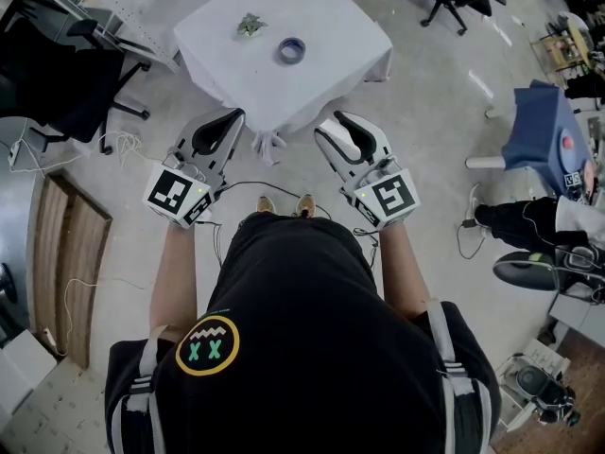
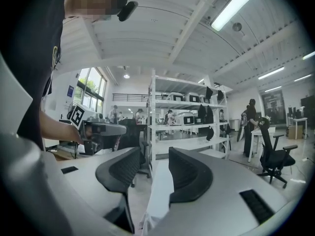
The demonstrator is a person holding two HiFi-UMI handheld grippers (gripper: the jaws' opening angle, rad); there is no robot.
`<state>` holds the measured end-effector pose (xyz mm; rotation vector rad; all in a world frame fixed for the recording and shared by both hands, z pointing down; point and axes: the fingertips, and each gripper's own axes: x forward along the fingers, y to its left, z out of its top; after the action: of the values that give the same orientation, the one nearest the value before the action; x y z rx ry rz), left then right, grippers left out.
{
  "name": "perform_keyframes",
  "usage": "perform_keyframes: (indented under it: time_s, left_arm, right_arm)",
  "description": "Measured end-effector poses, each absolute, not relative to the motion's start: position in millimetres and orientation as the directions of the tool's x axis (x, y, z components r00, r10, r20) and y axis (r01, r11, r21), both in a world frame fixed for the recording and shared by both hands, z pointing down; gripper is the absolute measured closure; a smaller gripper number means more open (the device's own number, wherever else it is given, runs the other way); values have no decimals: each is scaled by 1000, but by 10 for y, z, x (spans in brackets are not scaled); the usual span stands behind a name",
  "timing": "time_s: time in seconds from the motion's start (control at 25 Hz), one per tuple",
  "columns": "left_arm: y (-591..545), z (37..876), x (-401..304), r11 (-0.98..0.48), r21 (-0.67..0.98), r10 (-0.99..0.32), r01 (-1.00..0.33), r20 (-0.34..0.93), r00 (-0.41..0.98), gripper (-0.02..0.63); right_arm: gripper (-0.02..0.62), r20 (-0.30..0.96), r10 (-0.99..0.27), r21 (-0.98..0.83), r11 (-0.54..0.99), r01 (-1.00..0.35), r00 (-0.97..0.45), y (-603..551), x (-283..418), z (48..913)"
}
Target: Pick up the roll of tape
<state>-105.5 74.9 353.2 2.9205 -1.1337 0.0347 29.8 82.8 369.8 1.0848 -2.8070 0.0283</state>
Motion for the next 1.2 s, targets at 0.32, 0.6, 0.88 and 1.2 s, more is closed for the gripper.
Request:
perform_keyframes:
  time_s: [0.32, 0.6, 0.88, 1.2]
  left_arm:
    - [754, 3540, -1002, -746, 4, -665, -665, 25, 746, 589]
    - [710, 3528, -1008, -742, 5, -670, -670, 17, 742, 589]
    - [732, 3524, -972, -743, 1, -669, -669, 18, 743, 589]
    - [753, 3514, -982, -741, 1, -671, -672, 20, 741, 589]
  right_arm:
    - [231, 151, -627, 10, 774, -633, -764, 887, 240, 3746]
    - [51, 154, -593, -17, 798, -602, -791, 889, 165, 3759]
    - [-3, 154, -593, -9, 799, -601, -790, 911, 180, 3769]
    - [-3, 165, -597, -33, 792, -609, -785, 938, 189, 3834]
